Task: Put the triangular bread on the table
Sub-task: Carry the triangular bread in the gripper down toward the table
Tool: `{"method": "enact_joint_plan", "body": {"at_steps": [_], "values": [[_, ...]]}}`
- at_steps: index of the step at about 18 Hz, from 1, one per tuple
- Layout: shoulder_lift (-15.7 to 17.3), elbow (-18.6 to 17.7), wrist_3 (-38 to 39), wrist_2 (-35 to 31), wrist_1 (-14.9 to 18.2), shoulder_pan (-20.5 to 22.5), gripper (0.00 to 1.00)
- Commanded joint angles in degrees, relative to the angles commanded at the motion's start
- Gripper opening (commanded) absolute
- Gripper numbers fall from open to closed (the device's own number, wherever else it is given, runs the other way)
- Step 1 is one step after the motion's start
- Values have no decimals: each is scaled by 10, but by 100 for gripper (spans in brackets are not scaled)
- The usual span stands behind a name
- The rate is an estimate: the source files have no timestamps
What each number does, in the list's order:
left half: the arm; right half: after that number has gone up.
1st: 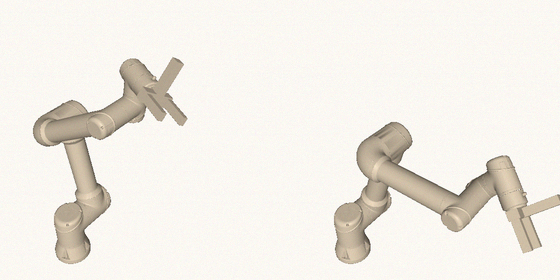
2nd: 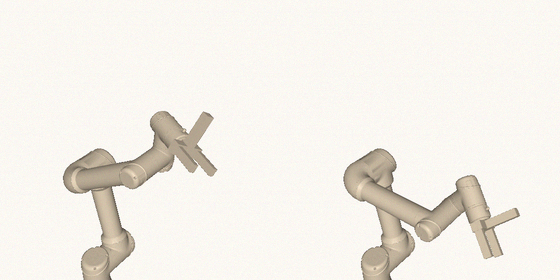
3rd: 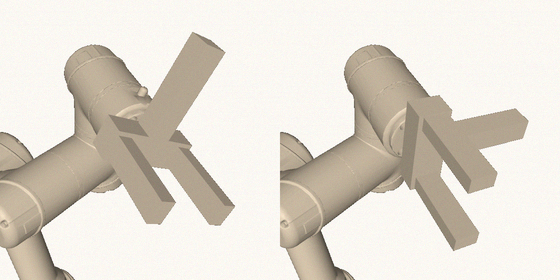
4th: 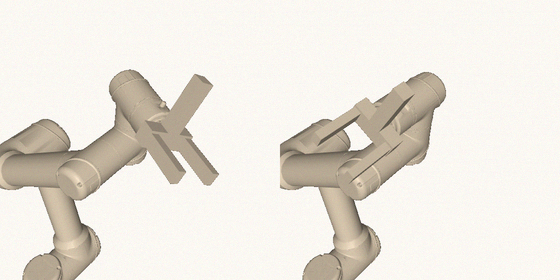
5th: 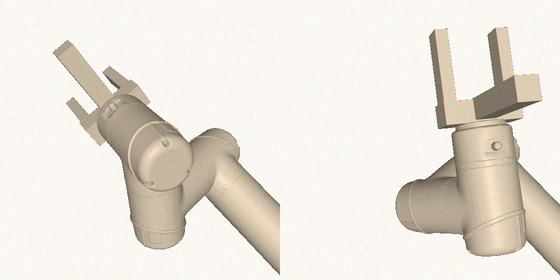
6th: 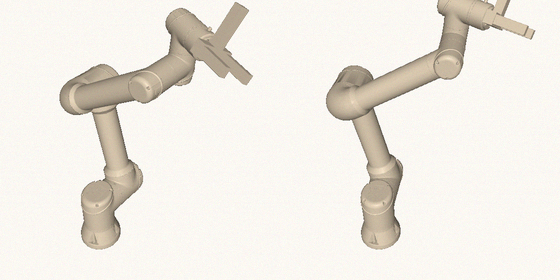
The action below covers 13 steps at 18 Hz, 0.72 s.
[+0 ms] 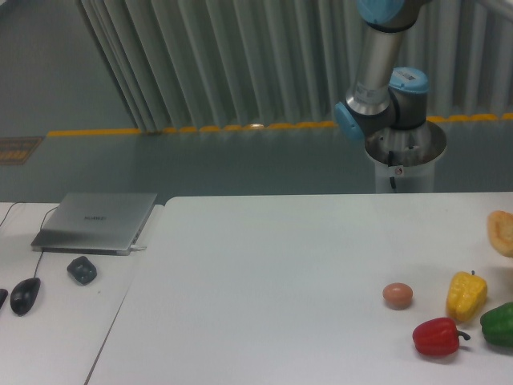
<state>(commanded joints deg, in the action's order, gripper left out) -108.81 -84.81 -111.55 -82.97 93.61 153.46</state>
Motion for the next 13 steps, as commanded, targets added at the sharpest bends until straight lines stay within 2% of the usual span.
{"method": "enact_joint_plan", "body": {"at_steps": [5,9,11,13], "values": [[1,-26,20,-13,0,-11,11],[2,-30,23,-16,-3,-24,11],[-1,-28,28,-20,-4,-33,19],[-6,-29,30,-32,-4,-34,21]]}}
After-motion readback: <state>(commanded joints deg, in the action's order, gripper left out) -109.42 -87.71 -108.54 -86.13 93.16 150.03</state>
